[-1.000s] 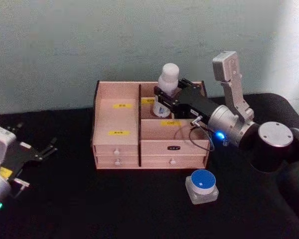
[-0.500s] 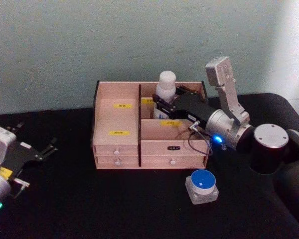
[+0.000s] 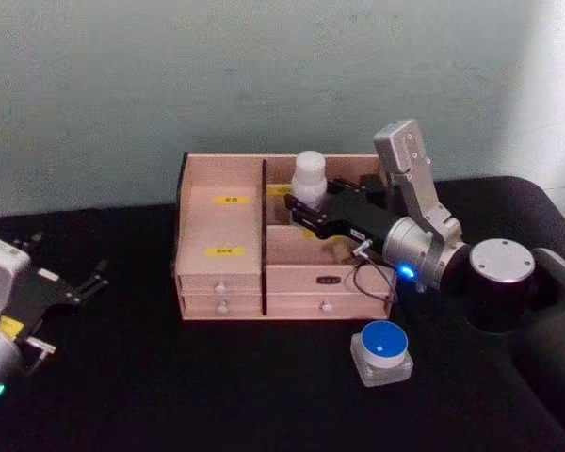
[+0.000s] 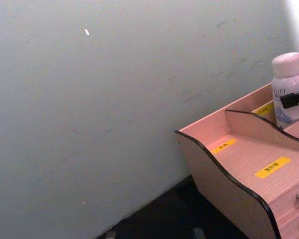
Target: Pick up the facial cleanser and watermelon frost from the table and place them into the tiered storage box.
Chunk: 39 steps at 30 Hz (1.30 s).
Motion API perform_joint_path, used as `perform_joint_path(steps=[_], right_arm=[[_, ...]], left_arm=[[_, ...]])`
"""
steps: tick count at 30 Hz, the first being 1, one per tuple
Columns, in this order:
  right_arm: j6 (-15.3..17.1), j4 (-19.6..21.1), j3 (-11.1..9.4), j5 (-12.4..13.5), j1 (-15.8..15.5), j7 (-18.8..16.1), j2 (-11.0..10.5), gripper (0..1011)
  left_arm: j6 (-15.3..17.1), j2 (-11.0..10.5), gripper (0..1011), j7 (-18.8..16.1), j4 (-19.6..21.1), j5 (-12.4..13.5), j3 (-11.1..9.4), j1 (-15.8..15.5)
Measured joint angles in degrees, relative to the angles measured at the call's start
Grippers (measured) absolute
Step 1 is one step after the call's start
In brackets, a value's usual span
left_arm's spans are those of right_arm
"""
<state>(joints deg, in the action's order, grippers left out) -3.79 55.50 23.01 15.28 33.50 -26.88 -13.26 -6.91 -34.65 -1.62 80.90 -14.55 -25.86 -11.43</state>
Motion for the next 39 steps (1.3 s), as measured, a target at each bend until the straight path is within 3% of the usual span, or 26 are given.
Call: perform_joint_path(steps=[23,31,39], right_arm=[[0.35,-0.12,-0.26,0.0,0.03,0.01,0.14,595],[0.3,-0.06,-0.22,0.03,0.01,0.0,0.11,848],[0.28,-0.05,-0.22,0.03,-0.03,0.0,0.1,1000]], left_arm=[[0.0,0.0,1001,0.0,0.0,0.0,0.0,0.0],[0.0,0.0,1001,0.0,0.0,0.0,0.0,0.0],[0.0,0.0,1001,0.0,0.0,0.0,0.0,0.0]])
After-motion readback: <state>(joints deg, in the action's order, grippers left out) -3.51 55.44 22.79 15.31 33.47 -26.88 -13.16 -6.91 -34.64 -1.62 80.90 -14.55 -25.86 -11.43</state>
